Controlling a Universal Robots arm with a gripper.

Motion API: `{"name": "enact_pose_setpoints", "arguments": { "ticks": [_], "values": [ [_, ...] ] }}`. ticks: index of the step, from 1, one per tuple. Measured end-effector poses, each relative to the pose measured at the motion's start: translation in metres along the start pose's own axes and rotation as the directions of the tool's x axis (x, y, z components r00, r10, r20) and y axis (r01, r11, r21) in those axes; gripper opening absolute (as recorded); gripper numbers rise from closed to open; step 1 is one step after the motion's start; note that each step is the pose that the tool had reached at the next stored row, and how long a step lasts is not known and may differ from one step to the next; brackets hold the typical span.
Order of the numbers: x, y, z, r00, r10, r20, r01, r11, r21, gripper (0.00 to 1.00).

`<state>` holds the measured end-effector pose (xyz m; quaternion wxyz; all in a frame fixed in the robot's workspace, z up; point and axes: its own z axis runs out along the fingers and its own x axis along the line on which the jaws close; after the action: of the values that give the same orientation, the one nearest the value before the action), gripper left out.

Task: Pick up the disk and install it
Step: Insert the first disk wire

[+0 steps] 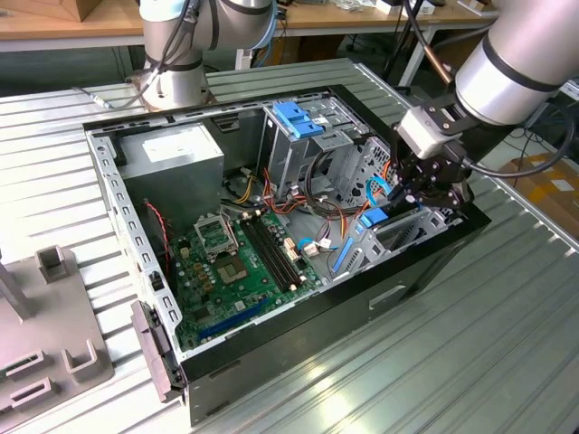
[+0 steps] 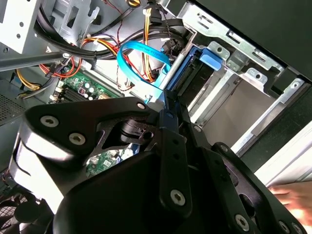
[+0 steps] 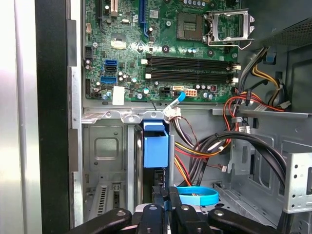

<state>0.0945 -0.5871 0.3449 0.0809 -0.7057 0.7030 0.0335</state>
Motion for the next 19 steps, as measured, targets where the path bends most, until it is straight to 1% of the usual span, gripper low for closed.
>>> {"name": "enact_pose_setpoints", "arguments": {
  "ticks": [3, 19],
  "values": [
    [0.0003, 0.0001, 0.0014, 1.0, 0.0, -0.0001, 0.0, 1.0, 0.0, 0.16],
    [0.0006, 0.0002, 0.0033, 1.0, 0.0, 0.0002, 0.0, 1.0, 0.0001, 0.16]
  ]
}}
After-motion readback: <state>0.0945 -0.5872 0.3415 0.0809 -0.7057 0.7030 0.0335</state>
